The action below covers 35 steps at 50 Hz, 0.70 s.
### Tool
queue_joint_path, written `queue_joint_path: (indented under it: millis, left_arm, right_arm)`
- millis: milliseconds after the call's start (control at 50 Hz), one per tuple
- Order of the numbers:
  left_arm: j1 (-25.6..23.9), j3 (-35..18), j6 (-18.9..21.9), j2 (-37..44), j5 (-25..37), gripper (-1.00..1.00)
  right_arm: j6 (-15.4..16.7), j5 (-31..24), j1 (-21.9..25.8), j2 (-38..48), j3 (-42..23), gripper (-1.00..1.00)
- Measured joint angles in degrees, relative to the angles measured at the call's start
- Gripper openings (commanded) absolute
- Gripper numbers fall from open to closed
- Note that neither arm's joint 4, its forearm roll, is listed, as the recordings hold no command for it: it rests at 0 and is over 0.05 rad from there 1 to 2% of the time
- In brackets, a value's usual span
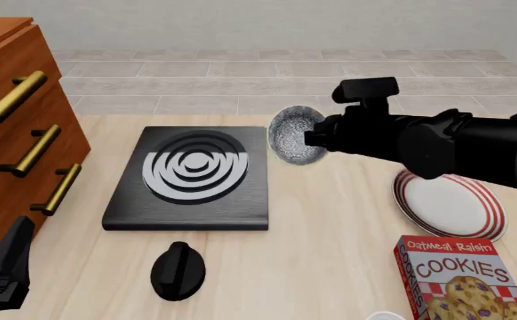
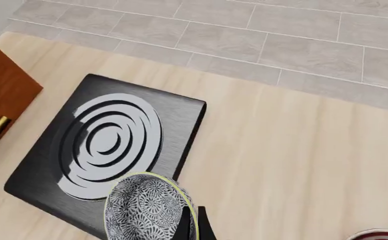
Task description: Pick the akita bowl on the stove and place it on the plate.
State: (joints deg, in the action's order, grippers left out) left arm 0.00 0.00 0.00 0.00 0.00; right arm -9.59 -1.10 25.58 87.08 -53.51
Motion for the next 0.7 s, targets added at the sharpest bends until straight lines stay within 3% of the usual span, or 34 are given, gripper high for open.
queue_joint_path:
  millis: [700]
  left_arm:
    - [0.00, 0.00, 0.00, 0.00, 0.00, 1.00]
  right_arm:
    - [0.21, 0.18, -8.22, -1.58, 2.69, -1.00]
